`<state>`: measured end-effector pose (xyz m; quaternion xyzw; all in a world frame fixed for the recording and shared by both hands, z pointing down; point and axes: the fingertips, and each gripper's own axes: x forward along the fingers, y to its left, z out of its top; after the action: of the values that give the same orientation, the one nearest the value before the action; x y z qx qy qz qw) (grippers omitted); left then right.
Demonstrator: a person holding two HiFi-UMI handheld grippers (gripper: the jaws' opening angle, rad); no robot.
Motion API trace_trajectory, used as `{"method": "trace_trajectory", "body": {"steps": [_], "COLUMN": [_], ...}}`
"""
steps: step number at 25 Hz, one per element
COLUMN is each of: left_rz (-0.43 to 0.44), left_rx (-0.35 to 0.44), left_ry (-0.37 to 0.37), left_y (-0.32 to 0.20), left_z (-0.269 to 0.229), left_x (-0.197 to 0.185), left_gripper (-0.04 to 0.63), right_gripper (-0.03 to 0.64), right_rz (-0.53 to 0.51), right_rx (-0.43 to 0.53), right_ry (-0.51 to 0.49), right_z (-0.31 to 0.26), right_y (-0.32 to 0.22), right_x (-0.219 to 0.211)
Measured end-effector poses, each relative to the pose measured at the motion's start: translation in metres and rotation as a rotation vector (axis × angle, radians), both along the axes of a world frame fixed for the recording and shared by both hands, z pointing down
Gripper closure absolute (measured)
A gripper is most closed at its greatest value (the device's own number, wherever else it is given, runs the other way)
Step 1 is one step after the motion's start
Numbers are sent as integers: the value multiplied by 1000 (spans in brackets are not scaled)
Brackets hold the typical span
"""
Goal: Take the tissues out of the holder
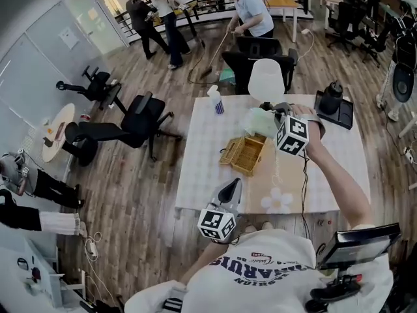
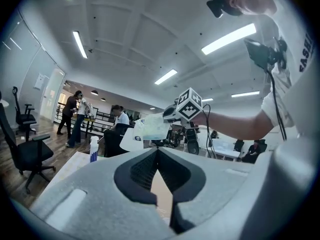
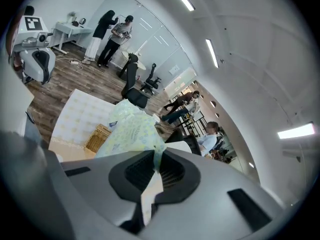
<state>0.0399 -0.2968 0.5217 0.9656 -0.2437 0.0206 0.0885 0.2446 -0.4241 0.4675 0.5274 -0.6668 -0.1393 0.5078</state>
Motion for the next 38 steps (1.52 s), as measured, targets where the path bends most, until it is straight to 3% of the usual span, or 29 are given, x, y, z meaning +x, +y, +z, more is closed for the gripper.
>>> {"method": "trace_trajectory", "body": {"steps": [6, 21, 29, 38], "left_rz": [129, 488, 526, 468], "left_rx": [-24, 5, 4, 1], "left_ry": [-12, -19, -19, -40], "left_y": [15, 90, 101, 85], "left_z": [10, -2, -7, -10], "left_x": [41, 148, 155, 143], "left_gripper": [592, 592, 592, 592], "right_gripper": [614, 614, 614, 614], "right_rz": [137, 505, 544, 536], "right_rx": [-7, -31, -30, -45], "right_ry": [6, -7, -27, -39], "right_z": [1, 5, 10, 35], "right_y": [44, 200, 215, 202], "right_x": [61, 199, 208, 209]}}
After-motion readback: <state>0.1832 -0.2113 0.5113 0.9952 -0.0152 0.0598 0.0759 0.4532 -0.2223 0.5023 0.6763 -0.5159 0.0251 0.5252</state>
